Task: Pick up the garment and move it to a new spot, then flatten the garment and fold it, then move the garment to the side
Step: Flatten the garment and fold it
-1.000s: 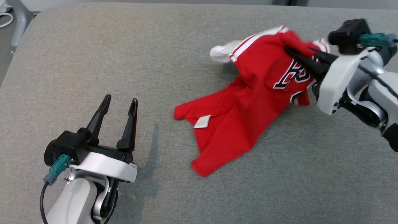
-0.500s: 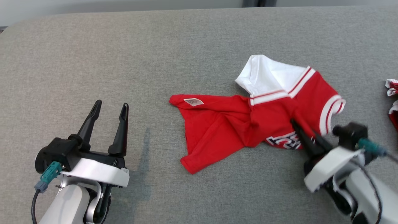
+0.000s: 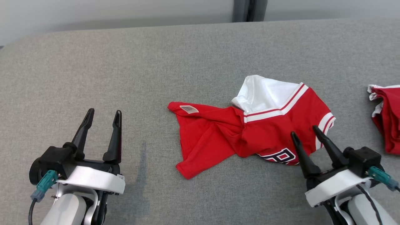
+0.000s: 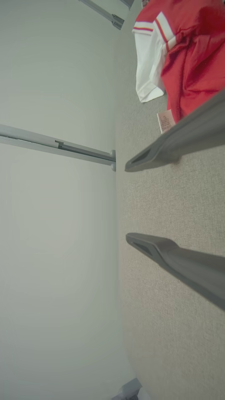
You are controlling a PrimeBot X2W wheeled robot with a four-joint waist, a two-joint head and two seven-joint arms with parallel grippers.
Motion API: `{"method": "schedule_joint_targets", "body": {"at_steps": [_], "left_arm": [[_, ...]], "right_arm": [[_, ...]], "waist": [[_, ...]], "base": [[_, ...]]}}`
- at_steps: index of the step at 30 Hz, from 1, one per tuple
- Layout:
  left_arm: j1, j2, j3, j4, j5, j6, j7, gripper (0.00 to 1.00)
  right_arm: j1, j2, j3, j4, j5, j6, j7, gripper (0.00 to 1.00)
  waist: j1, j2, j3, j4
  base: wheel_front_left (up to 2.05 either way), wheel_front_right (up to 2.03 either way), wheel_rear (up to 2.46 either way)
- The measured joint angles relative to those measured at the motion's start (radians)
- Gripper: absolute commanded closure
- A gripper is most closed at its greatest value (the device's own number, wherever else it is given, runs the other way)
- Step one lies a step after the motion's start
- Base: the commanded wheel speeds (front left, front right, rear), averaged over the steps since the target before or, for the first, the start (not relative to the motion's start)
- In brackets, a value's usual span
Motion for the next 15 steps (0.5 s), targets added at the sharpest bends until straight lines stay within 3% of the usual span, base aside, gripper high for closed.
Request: {"method": "schedule_joint_targets", "body": {"at_steps": [8, 15], "left_arm": [[0.054, 0.007, 0.013, -0.028, -0.003, 0.036, 0.004, 0.0], [0.097, 0.015, 0.007, -0.054, -0.003, 0.056, 0.019, 0.0]], "right_arm": [[0.036, 0.002, -0.152, -0.135, -0.089, 0.0, 0.03, 0.0], [0.049, 0.005, -0.199, -0.229, -0.137, 0.0, 0.092, 0.0]], "waist": [[0.0, 0.0, -0.067, -0.019], [0.0, 0.0001, -0.118, -0.032]], "base": [[0.0, 0.0, 0.0], [0.0, 0.0, 0.0]]}}
